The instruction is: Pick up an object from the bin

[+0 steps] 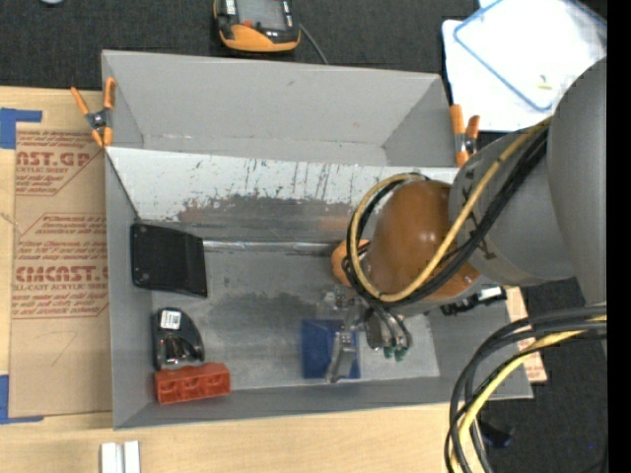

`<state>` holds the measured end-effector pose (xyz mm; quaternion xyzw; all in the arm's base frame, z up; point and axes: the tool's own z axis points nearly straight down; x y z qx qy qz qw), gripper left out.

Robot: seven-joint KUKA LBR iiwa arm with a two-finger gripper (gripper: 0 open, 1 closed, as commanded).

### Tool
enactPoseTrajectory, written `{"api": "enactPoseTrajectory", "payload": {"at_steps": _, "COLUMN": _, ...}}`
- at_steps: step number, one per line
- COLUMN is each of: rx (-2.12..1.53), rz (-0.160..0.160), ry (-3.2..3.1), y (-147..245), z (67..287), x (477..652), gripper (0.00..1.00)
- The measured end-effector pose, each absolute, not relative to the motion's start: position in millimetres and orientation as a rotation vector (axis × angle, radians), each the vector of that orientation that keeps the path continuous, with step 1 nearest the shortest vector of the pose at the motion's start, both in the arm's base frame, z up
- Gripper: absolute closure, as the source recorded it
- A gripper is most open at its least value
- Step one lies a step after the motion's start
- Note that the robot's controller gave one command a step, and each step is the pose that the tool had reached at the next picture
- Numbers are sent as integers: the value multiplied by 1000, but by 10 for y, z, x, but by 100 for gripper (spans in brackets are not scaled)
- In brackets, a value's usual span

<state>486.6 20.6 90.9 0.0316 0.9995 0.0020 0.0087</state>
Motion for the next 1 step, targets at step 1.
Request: {"api": "enactPoseTrajectory", "payload": {"at_steps": 1, "rx": 98, "rz": 7, "ry": 3115, "y": 206, "z": 1243, "x": 4886, "gripper": 100}}
